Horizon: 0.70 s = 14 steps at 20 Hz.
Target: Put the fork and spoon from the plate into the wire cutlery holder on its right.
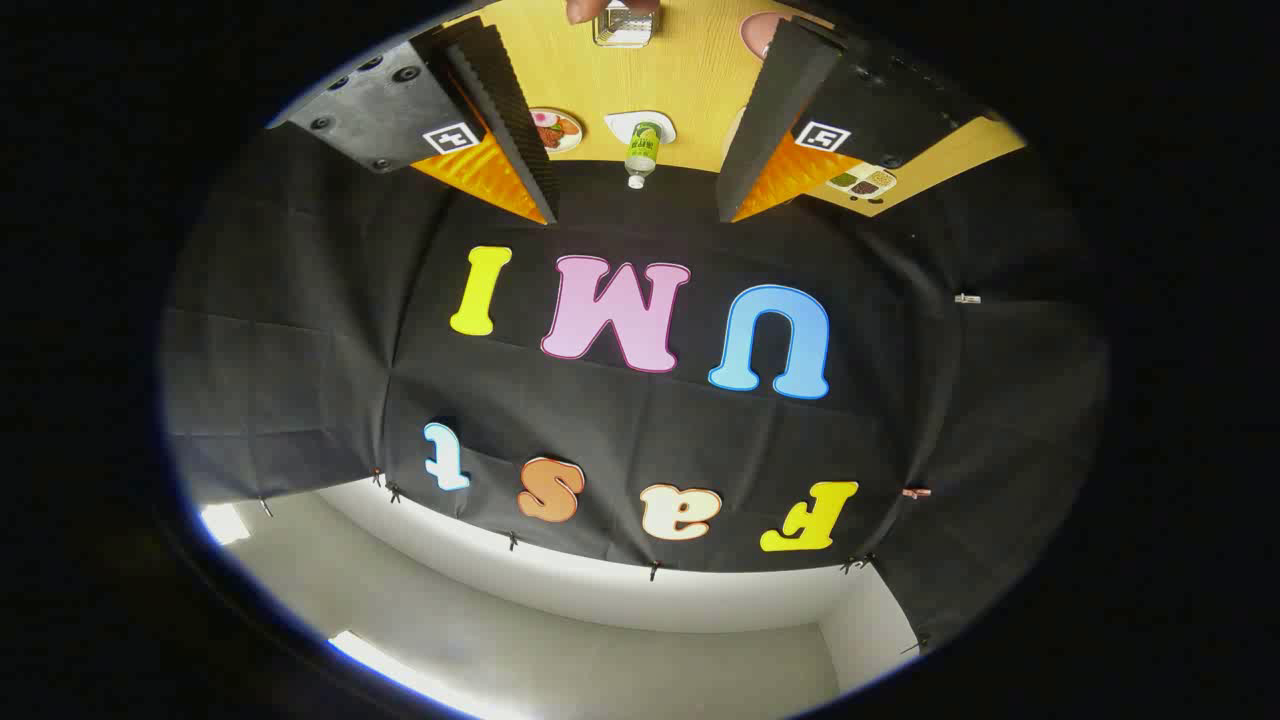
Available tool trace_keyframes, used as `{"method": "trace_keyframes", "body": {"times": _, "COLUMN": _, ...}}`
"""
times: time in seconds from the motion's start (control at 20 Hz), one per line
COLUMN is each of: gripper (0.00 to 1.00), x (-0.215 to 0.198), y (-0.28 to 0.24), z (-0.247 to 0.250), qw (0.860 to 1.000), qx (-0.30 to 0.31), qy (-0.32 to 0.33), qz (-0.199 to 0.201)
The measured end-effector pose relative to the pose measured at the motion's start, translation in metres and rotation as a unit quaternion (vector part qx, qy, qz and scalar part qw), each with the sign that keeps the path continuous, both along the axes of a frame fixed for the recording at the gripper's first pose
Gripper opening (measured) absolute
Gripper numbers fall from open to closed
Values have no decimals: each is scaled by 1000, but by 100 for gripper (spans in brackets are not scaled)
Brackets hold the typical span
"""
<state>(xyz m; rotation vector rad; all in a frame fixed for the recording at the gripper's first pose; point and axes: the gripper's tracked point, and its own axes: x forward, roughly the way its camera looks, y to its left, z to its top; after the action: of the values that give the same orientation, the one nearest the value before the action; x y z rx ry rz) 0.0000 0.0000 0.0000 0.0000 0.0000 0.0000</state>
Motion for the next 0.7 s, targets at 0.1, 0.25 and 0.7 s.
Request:
{"method": "trace_keyframes", "body": {"times": 0.1, "gripper": 98, "x": 0, "y": 0, "z": 0, "qw": 1000, "qx": -4, "qy": -1, "qz": 0}}
{"method": "trace_keyframes", "body": {"times": 0.25, "gripper": 98, "x": 1, "y": 1, "z": -2, "qw": 1000, "qx": -7, "qy": 1, "qz": 3}}
{"method": "trace_keyframes", "body": {"times": 0.7, "gripper": 98, "x": 5, "y": 2, "z": 1, "qw": 1000, "qx": -7, "qy": -4, "qz": 5}}
